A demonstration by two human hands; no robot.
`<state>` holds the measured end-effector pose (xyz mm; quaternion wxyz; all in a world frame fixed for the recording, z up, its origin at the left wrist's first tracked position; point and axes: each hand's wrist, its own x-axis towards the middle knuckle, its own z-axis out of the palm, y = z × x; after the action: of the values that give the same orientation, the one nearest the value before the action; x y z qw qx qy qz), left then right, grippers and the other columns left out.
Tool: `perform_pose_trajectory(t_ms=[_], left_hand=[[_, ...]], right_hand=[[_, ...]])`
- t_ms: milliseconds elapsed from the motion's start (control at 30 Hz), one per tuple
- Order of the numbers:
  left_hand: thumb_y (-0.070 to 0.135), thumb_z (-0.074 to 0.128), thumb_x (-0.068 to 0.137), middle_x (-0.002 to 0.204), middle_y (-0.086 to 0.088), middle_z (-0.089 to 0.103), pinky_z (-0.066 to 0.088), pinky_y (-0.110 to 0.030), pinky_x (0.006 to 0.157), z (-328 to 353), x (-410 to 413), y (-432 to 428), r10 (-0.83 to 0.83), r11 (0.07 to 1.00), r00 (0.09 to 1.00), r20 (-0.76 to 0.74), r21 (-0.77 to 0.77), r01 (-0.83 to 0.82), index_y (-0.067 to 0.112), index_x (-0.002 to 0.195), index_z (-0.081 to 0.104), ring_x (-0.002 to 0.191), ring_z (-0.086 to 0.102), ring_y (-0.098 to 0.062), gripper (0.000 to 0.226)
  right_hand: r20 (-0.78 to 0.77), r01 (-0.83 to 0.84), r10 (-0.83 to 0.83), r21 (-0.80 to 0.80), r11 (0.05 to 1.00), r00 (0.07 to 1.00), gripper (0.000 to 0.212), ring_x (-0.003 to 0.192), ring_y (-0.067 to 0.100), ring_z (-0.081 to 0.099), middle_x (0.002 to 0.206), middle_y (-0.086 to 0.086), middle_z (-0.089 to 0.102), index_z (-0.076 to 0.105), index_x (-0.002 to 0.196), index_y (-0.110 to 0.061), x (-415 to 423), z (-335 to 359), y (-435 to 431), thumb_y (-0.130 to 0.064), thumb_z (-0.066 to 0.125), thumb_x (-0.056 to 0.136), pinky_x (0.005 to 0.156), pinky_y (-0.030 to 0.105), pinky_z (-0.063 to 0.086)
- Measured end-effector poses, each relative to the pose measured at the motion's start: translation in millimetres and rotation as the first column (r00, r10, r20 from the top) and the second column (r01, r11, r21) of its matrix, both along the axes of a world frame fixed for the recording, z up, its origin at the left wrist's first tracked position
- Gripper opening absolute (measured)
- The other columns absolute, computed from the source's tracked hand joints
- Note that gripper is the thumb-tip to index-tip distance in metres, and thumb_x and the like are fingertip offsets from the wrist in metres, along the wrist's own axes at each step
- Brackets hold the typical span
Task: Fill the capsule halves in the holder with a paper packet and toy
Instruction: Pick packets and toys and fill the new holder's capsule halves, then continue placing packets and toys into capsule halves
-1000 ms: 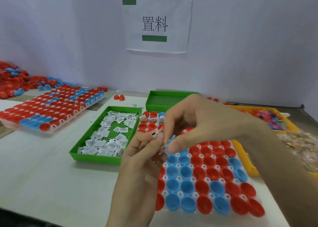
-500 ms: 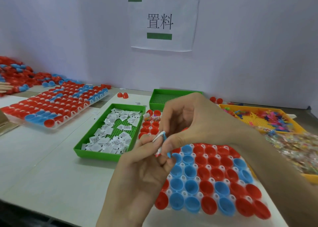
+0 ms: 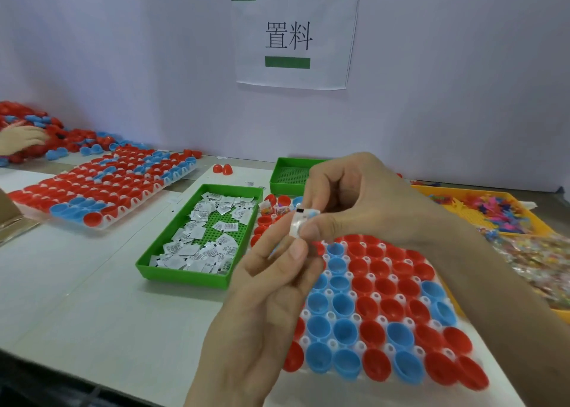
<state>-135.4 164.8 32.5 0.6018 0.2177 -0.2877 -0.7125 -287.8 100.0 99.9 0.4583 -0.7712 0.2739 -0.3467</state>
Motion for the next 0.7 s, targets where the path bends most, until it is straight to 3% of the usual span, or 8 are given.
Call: perform_pose_trajectory(t_ms=[133,267,333,467,533,600,700], left_hand=[[0.021,0.073,0.068,0.104,-0.003,0.075,0.059,-0.022,0.071,0.5,0.7,-2.6,0.091,0.995,0.995,0.039,-0.045,-0.089,0.015,0.112,0.076,0.085,0.072,-0.010,0.044],[0.026,0.076,0.062,0.113,-0.005,0.075,0.057,-0.020,0.073,5.5,4.2,-5.4,0.265,0.961,0.961,0.075,-0.106,-0.256,0.024,0.100,0.080,0.103,0.073,-0.017,0.038],[0.026,0.077,0.060,0.108,-0.006,0.077,0.058,-0.020,0.073,7.7,8.0,-7.4,0.358,0.930,0.926,0.121,-0.129,-0.343,0.025,0.096,0.081,0.101,0.074,-0.020,0.037],[0.033,0.074,0.065,0.091,0.008,0.078,0.055,-0.014,0.062,11.9,15.4,-8.5,0.590,0.807,0.721,0.363,-0.276,-0.522,0.040,0.085,0.079,0.086,0.075,-0.009,0.022],[0.034,0.075,0.069,0.088,0.015,0.077,0.053,-0.009,0.060,14.0,23.5,-15.7,0.637,0.771,0.608,0.474,-0.373,-0.517,0.046,0.083,0.077,0.084,0.073,-0.002,0.019],[0.023,0.081,0.074,0.089,0.014,0.077,0.054,-0.010,0.064,14.5,36.2,-32.2,0.658,0.752,0.515,0.549,-0.448,-0.484,0.038,0.087,0.078,0.085,0.072,-0.002,0.020],[0.010,0.082,0.078,0.085,0.017,0.076,0.056,-0.012,0.065,14.9,51.9,-66.0,0.611,0.790,0.364,0.703,-0.513,-0.336,0.034,0.085,0.076,0.080,0.072,-0.002,0.025]], right_hand=[[0.098,0.044,-0.042,-0.017,0.999,0.994,0.019,0.063,0.011,0.064,0.073,0.004,0.069,0.064,0.066,-0.019,5.5,-5.3,0.6,-0.016,0.082,0.069,0.060,0.018,0.051],[0.238,0.122,-0.119,0.000,0.993,0.964,0.020,0.063,0.007,0.067,0.069,-0.002,0.070,0.060,0.067,-0.009,18.1,-13.6,3.2,-0.013,0.080,0.070,0.061,0.016,0.052],[0.260,0.185,-0.177,-0.004,0.983,0.949,0.021,0.065,0.012,0.070,0.071,0.004,0.071,0.062,0.070,-0.001,23.9,-19.5,4.3,-0.010,0.080,0.074,0.063,0.019,0.055],[0.252,0.244,-0.245,0.036,0.969,0.936,0.023,0.070,0.021,0.073,0.080,0.018,0.074,0.065,0.085,0.013,31.7,-29.5,4.7,-0.007,0.075,0.085,0.069,0.024,0.060],[0.157,0.287,-0.282,-0.012,0.958,0.946,0.014,0.072,0.017,0.074,0.082,0.009,0.075,0.072,0.089,0.002,31.8,-27.9,3.3,-0.013,0.072,0.089,0.071,0.025,0.061],[0.019,0.347,-0.348,-0.141,0.927,0.937,0.005,0.074,0.010,0.073,0.084,-0.006,0.075,0.075,0.092,-0.017,25.7,-22.4,-0.5,-0.019,0.070,0.091,0.075,0.024,0.060],[0.017,0.427,-0.431,-0.167,0.889,0.902,0.008,0.071,0.009,0.072,0.086,-0.009,0.075,0.074,0.090,-0.024,6.3,-13.2,-9.5,-0.018,0.069,0.092,0.074,0.018,0.057]])
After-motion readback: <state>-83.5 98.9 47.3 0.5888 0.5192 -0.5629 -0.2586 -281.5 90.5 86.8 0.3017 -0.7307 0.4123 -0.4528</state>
